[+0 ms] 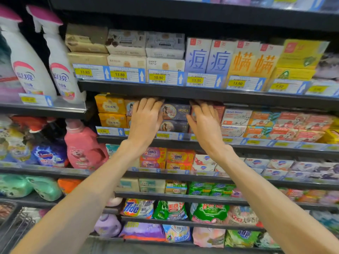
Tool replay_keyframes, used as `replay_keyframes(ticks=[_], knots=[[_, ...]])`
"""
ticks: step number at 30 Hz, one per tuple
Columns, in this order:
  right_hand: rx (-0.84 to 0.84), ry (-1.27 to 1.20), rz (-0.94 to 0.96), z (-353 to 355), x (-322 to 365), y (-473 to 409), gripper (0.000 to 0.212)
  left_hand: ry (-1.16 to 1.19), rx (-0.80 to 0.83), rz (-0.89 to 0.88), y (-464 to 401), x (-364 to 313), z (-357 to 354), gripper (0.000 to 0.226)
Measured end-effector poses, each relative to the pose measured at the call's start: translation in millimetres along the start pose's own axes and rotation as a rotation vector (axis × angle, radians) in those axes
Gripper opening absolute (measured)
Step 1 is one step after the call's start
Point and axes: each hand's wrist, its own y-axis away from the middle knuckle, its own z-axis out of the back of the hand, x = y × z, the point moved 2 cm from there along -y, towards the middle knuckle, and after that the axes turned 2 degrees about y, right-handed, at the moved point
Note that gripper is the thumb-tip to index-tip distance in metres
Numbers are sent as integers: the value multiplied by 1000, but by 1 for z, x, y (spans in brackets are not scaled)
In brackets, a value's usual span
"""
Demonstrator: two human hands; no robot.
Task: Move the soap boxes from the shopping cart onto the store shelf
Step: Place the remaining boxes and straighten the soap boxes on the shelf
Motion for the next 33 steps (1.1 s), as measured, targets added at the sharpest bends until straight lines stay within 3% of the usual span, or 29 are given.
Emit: replay_keyframes(ticks=[5, 24, 26, 30, 33], knots=[[154, 29, -66, -7, 3, -23, 44, -50, 70, 36, -8, 6, -9, 33], [291, -36, -135, -2, 4, -35, 43, 18, 13, 49, -11, 10, -8, 26], [309, -45, -140, -1, 4, -35, 43, -2, 28, 29, -10, 10, -10, 33], [306, -73, -143, 0, 4, -35, 42, -101, 127, -52, 1, 12, -19, 74], [303, -101, -157, -1, 5, -34, 41, -140, 149, -70, 5, 12, -23, 84]])
